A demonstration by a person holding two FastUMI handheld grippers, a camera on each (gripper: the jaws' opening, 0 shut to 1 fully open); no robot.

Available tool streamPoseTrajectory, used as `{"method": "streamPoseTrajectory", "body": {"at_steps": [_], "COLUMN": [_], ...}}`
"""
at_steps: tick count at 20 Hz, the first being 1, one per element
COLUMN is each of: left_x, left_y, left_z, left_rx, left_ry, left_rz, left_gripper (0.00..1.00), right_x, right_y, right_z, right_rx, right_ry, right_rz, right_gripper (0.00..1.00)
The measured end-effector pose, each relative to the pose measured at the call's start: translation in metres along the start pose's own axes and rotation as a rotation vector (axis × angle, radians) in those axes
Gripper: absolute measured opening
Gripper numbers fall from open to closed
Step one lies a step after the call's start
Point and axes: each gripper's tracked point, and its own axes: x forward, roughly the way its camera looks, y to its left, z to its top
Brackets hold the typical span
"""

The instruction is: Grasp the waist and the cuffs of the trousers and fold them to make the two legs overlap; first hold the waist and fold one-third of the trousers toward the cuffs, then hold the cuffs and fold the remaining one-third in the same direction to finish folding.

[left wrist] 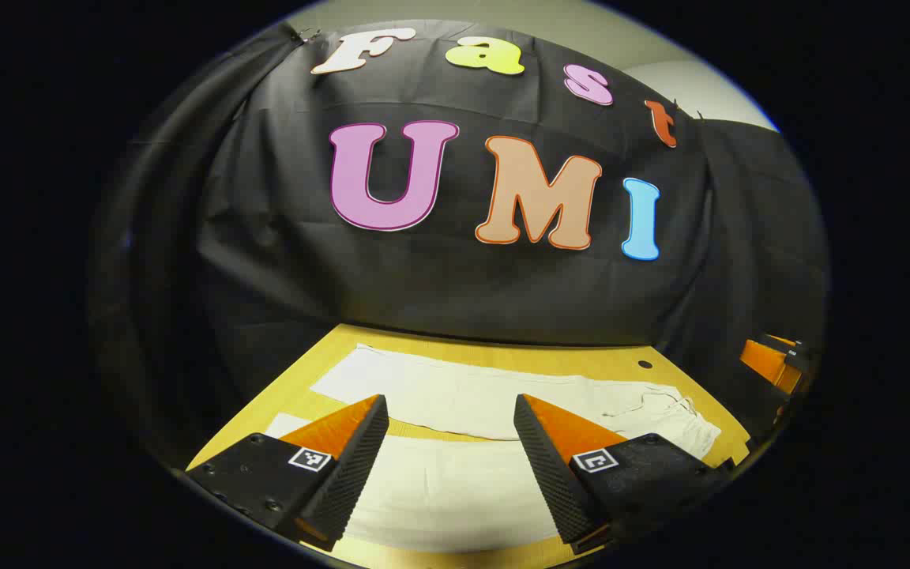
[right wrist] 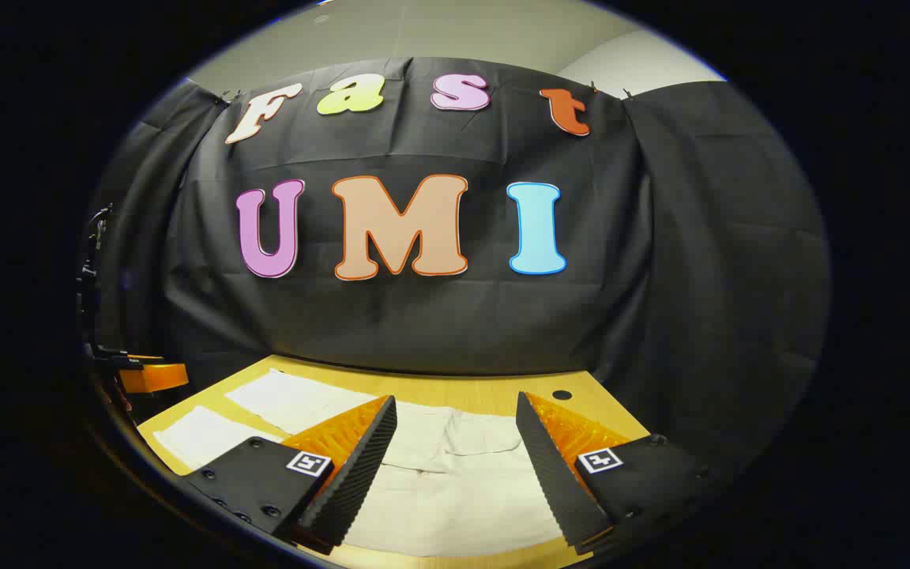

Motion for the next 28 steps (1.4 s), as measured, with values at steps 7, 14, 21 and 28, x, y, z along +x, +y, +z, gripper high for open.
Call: {"method": "streamPoseTrajectory", "body": {"at_steps": [7, 14, 21, 28], "left_x": [0.0, -0.001, -0.003, -0.011], "left_y": [0.0, -0.003, 0.001, 0.009], "left_z": [-0.009, -0.01, -0.022, -0.052], "left_rx": [-0.015, 0.002, 0.019, 0.113], "left_ry": [0.023, 0.036, 0.062, 0.148], "left_rz": [0.0, -0.008, -0.006, -0.062], "left_gripper": [0.95, 0.94, 0.95, 0.95], "right_x": [0.004, 0.001, -0.001, -0.003], "right_y": [-0.006, -0.007, -0.003, 0.002], "right_z": [-0.011, -0.019, -0.023, -0.031], "right_rx": [0.009, 0.011, 0.002, -0.011], "right_ry": [0.029, 0.043, 0.049, 0.064], "right_rz": [-0.021, -0.017, -0.01, 0.002], "right_gripper": [0.98, 0.98, 0.98, 0.98]}}
